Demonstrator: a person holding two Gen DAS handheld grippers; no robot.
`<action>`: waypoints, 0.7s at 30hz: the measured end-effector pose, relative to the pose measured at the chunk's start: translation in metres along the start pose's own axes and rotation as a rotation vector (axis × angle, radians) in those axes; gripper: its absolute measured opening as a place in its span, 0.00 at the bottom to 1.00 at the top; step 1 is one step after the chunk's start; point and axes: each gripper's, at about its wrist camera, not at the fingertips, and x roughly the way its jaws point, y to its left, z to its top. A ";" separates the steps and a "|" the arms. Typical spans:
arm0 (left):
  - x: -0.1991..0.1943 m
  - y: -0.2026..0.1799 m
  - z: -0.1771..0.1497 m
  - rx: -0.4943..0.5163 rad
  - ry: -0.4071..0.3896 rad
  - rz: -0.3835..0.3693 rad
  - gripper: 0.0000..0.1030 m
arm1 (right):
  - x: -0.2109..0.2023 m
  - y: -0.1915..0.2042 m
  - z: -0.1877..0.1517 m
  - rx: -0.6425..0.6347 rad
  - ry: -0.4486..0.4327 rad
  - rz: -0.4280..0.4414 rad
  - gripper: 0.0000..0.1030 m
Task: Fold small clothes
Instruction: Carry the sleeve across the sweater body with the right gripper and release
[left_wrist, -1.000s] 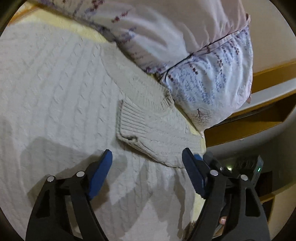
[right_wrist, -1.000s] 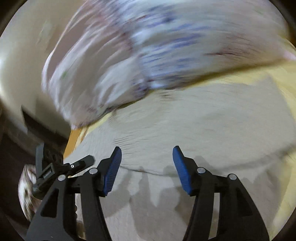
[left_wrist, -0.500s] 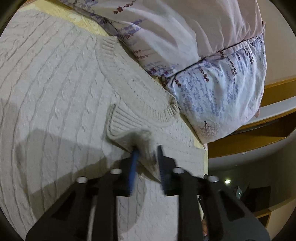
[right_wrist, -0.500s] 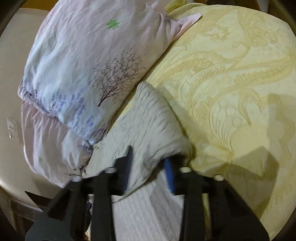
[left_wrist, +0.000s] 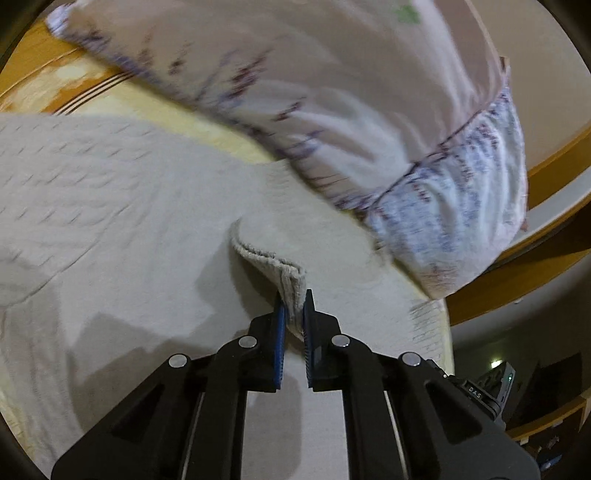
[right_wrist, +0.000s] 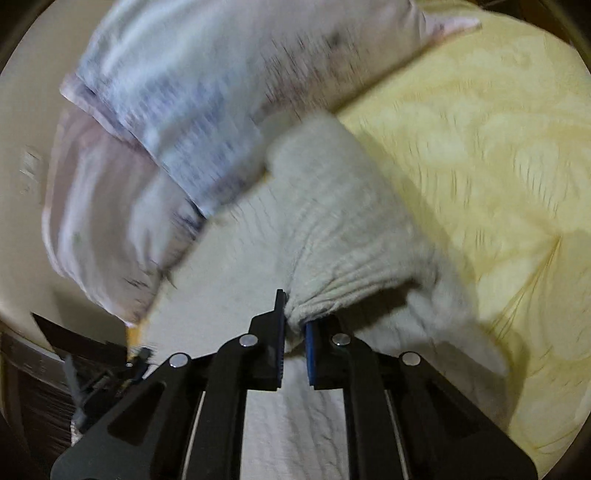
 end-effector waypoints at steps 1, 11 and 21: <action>0.000 0.004 -0.002 -0.006 0.007 0.010 0.08 | 0.004 -0.001 -0.004 -0.003 0.008 -0.016 0.09; -0.007 0.009 -0.021 0.024 0.002 0.059 0.08 | -0.061 0.026 -0.022 -0.145 -0.245 -0.259 0.48; -0.014 0.012 -0.022 0.004 0.031 0.031 0.26 | 0.023 0.114 -0.040 -0.550 0.020 -0.233 0.50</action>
